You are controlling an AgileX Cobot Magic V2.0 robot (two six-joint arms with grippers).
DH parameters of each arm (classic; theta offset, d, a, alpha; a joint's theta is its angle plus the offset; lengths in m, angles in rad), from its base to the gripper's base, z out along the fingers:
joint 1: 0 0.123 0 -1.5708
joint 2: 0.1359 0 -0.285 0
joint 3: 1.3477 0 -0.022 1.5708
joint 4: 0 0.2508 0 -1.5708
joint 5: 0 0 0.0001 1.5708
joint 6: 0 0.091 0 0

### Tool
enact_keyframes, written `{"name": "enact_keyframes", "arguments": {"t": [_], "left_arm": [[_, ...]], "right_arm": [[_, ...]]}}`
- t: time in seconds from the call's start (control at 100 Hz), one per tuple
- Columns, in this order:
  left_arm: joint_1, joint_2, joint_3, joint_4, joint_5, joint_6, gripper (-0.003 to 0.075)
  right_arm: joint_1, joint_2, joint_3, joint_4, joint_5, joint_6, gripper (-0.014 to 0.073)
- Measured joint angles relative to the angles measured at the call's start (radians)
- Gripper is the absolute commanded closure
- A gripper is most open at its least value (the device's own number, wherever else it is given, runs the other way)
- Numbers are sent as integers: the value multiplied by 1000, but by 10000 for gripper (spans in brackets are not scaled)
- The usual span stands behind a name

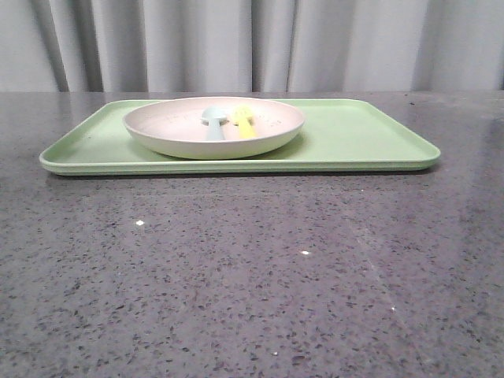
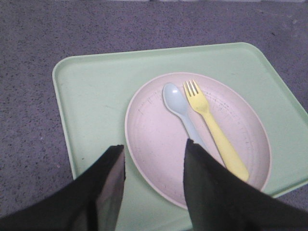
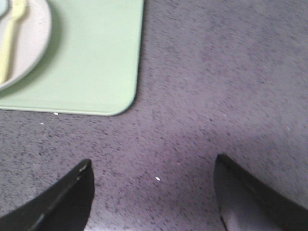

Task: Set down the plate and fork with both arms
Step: 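Withdraw the left gripper upward away from the tray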

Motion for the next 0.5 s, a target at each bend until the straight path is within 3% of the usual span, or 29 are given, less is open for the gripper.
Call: {"name": "enact_keyframes", "arguments": {"t": [0.5], "left_arm": [[173, -336, 262, 28, 62, 0, 426]], "right_arm": [[202, 354, -272, 0, 2, 0, 67]]}}
